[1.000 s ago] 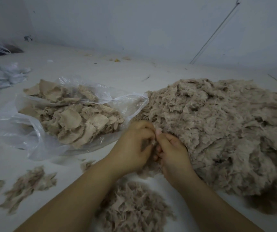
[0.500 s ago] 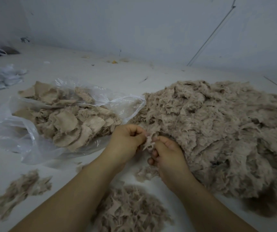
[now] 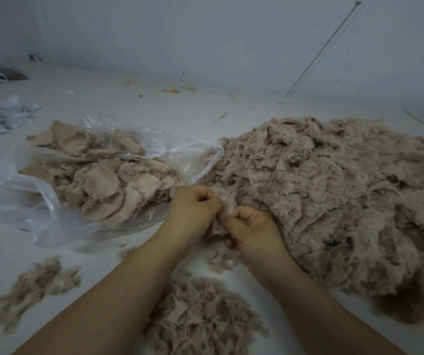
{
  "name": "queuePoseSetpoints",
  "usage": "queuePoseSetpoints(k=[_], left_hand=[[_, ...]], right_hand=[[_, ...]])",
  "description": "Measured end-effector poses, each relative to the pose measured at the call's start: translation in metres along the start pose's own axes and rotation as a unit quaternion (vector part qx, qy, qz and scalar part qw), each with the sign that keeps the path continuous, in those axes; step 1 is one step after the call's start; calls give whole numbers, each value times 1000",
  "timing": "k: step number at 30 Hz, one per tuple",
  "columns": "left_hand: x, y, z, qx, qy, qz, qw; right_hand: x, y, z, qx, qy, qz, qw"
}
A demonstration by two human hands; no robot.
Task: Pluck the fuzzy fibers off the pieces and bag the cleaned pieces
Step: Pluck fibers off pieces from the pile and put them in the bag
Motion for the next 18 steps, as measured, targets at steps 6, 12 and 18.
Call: queuePoseSetpoints(k=[6,12,18], left_hand=[[-4,8,0,-18,20,86,996],[2,-7,11,-108,19,51,993],[-4,9,6,-34,37,61,997]], right_hand=[[7,6,-1,26,-45,-57,997],[-2,0,3,-4,-21,-77,997],[2,5,2,21,-18,-66,997]])
Point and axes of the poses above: each hand's wrist, its own z-axis away from the middle knuckle, its own y-axis out of the back of the hand, x = y × z, the point moved 10 cm from there along -z, towards the middle knuckle, and after that the axes turned 12 degrees about z, right-handed, at the moved point
